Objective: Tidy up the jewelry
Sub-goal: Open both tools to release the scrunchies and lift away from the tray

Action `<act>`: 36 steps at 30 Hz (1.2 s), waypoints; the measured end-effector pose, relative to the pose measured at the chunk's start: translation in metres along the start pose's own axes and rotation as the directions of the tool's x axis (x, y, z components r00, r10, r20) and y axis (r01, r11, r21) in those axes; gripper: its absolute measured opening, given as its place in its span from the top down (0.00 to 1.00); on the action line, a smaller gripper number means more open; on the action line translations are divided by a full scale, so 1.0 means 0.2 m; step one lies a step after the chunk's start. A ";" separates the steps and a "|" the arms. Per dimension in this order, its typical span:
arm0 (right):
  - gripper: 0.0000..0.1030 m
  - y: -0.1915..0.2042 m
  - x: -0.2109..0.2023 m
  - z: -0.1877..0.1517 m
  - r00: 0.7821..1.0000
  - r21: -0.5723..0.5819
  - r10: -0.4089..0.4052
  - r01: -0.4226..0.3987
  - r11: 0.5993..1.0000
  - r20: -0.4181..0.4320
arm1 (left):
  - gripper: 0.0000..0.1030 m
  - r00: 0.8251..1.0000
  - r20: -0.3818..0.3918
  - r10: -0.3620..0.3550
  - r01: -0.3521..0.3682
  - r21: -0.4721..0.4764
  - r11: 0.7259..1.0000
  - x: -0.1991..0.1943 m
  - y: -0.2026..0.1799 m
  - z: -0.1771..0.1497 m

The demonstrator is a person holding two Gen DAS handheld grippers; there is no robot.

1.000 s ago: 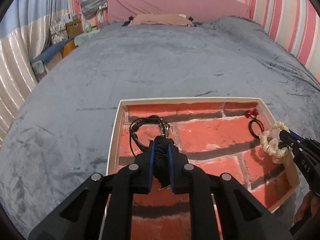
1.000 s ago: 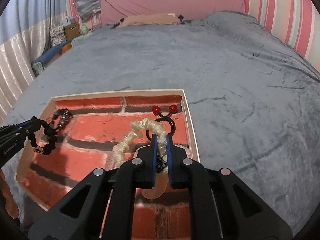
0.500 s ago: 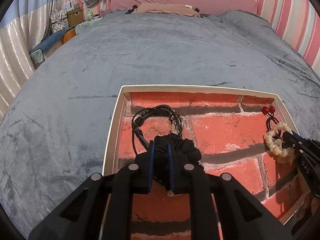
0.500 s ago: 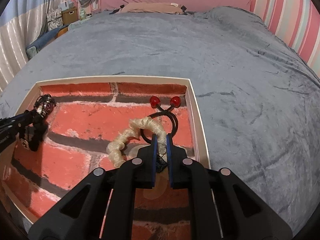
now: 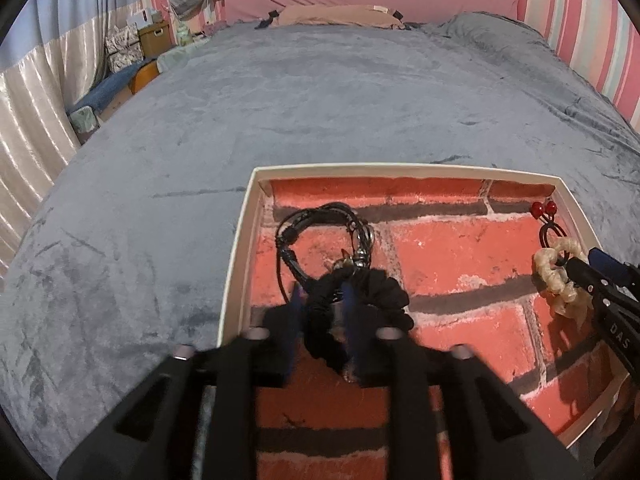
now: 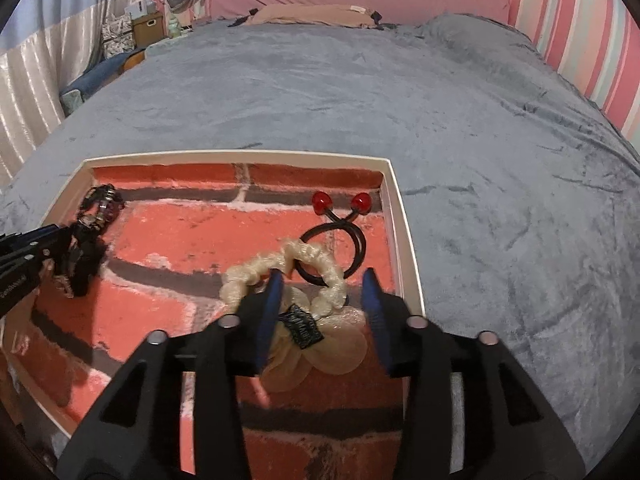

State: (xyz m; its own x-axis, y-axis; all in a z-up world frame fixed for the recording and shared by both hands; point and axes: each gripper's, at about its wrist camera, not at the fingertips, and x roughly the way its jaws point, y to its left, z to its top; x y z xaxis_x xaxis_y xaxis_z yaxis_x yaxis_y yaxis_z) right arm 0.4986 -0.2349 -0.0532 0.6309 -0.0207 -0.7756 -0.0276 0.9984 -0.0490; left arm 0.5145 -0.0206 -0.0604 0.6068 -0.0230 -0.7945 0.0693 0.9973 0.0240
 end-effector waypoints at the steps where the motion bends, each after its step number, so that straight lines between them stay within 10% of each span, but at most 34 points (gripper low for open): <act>1: 0.53 0.01 -0.02 0.00 1.000 -0.005 0.001 -0.001 1.000 0.007 | 0.45 1.000 0.014 0.007 -0.007 -0.002 1.000 -0.02 0.00 0.00; 18: 0.26 0.01 -0.58 -0.03 0.992 0.011 0.040 -0.042 0.999 0.124 | 0.29 0.990 0.142 -0.022 0.029 -0.047 0.998 -0.64 0.03 -0.11; 36: 0.06 0.04 -1.33 -0.65 0.961 -0.002 0.029 -0.030 1.000 0.277 | 0.14 0.957 0.291 0.000 0.005 -0.016 1.000 -1.43 0.08 -0.74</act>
State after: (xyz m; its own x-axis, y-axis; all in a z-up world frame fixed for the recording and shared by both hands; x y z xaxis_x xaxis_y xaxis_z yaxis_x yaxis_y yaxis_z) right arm 0.2290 -0.2289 0.0715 0.8196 0.0235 -0.5724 -0.0477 0.9985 -0.0272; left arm 0.2244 0.0116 0.0781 0.8107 -0.0423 -0.5839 0.0595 0.9982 0.0103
